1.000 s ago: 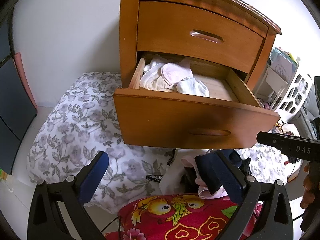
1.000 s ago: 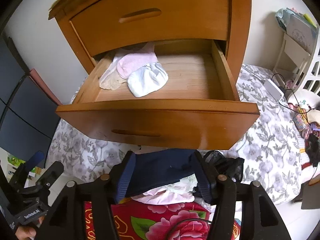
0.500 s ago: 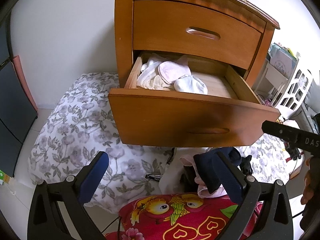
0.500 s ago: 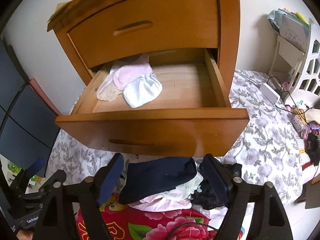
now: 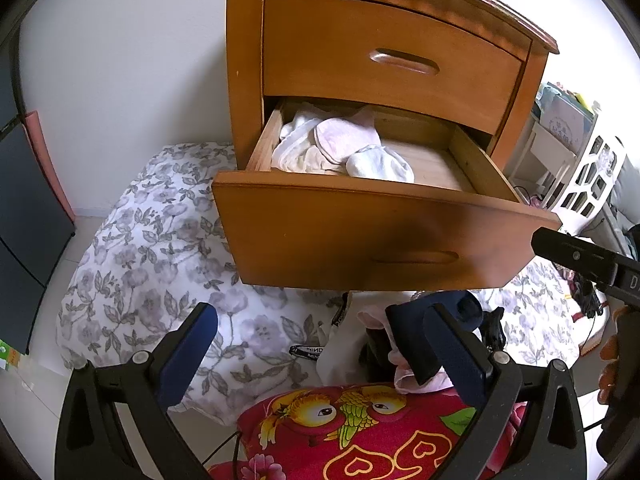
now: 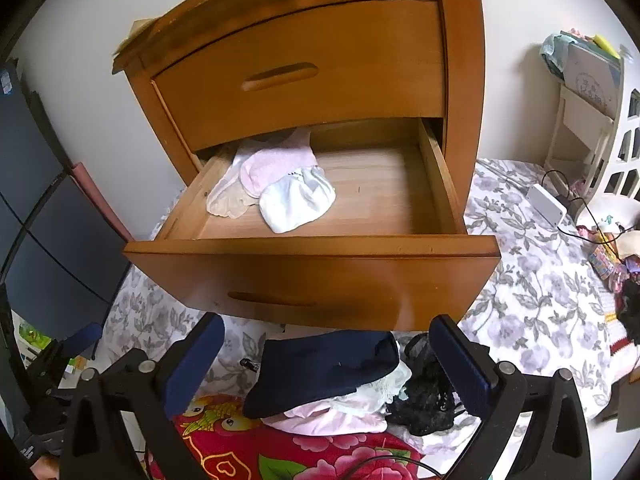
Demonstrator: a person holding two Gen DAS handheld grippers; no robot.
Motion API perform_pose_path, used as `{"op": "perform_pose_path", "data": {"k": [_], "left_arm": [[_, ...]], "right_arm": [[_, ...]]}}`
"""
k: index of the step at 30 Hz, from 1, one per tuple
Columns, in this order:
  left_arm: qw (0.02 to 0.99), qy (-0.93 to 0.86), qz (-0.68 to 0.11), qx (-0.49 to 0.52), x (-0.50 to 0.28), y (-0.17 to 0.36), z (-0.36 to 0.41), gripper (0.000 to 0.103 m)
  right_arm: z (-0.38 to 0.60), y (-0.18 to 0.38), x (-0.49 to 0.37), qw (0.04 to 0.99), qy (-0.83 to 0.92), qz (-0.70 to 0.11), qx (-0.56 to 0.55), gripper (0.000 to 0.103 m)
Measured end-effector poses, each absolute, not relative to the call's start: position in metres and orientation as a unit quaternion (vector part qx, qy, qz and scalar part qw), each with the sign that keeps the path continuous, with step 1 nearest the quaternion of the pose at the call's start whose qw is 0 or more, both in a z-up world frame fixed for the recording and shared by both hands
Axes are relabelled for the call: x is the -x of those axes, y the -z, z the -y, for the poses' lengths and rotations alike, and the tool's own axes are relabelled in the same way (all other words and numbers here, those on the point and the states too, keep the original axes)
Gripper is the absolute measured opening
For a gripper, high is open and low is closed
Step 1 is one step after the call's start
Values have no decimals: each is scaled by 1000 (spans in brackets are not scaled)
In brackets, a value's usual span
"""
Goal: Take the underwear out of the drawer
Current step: 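Move the open right gripper into the drawer over the white sock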
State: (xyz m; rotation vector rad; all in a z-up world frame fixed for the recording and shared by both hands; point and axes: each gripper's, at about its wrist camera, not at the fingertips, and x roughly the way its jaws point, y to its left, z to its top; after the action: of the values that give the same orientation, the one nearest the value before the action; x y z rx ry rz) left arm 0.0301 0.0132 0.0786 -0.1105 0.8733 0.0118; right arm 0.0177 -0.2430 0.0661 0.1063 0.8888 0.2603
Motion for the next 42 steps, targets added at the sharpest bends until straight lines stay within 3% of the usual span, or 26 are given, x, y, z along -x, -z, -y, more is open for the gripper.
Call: {"op": "perform_pose_path", "data": {"k": [30, 42], "left_arm": [[913, 10, -391, 114, -48, -72, -40, 103], [911, 1, -394, 118, -59, -58, -49, 103]], "right_arm": [[222, -56, -30, 889, -145, -433, -28, 103], [210, -76, -41, 894, -158, -420, -18, 103]]}}
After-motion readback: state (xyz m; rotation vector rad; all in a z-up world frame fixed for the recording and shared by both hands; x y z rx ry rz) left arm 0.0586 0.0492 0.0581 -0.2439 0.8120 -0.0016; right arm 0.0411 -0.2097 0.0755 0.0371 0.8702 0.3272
